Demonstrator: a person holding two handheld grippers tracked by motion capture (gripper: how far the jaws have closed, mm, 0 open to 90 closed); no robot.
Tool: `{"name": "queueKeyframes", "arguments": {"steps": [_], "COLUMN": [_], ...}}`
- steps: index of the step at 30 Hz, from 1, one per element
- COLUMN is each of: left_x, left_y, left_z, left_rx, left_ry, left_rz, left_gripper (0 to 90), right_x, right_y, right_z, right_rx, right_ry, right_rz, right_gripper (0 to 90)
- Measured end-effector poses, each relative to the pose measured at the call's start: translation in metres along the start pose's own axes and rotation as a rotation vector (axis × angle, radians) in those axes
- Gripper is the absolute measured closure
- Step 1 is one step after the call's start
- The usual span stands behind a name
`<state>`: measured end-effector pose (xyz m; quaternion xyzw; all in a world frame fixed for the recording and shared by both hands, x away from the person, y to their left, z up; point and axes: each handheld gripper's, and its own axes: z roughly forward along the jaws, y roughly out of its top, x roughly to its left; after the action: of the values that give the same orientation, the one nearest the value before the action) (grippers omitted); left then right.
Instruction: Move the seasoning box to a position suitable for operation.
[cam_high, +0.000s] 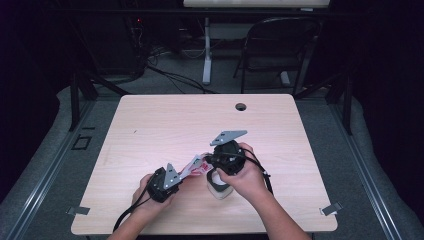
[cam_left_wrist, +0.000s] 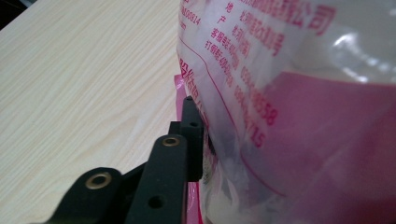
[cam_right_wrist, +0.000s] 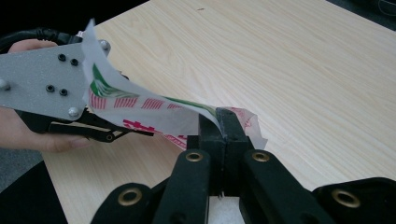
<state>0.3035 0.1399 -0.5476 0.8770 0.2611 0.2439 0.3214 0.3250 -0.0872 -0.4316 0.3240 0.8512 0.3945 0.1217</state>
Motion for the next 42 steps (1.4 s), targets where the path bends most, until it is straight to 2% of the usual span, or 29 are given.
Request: {"name": "queueKeyframes", "arguments": {"steps": [2,6,11,14,16,19,24,28,37,42], "left_x": [0.001,0.006,0.007,0.01,0.012,0.013,0.015,0.02,0.033,0.043], "left_y": [0.0,-0.003,-0.005,-0.007,-0.008,-0.009,-0.011,-0.014,-0.02,-0.023], "left_z": [0.0,0.0,0.0,0.0,0.0,0.0,0.0,0.0,-0.005,-0.014], "left_rx": [0.0,-0.014,-0.012,-0.02,-0.021,-0.027,-0.035,-0.041,-0.071,-0.094], "left_ry": [0.0,-0.009,-0.012,-0.023,-0.036,-0.046,-0.054,-0.057,-0.054,-0.035], "left_rz": [-0.008,-0.052,-0.066,-0.091,-0.108,-0.123,-0.145,-0.168,-0.228,-0.26], "left_gripper": [82.7,84.4,84.9,85.1,85.1,85.2,85.2,85.5,86.5,86.7], "right_x": [0.001,0.003,0.005,0.004,0.005,0.006,0.006,0.004,-0.003,-0.005], "right_y": [0.0,0.0,-0.001,-0.002,-0.004,-0.006,-0.013,-0.02,-0.029,-0.03], "right_z": [0.0,0.0,0.001,-0.001,-0.002,-0.003,-0.003,-0.007,-0.017,-0.021], "right_rx": [-0.004,0.003,-0.004,-0.015,-0.034,-0.031,-0.031,-0.06,-0.102,-0.114], "right_ry": [0.0,0.001,0.009,0.04,0.042,0.065,0.062,0.076,0.067,0.061], "right_rz": [0.0,-0.008,-0.011,0.007,0.018,0.02,0.021,0.042,0.071,0.078], "right_gripper": [90.0,90.0,88.9,79.8,76.5,66.0,58.0,55.6,55.4,55.3]}}
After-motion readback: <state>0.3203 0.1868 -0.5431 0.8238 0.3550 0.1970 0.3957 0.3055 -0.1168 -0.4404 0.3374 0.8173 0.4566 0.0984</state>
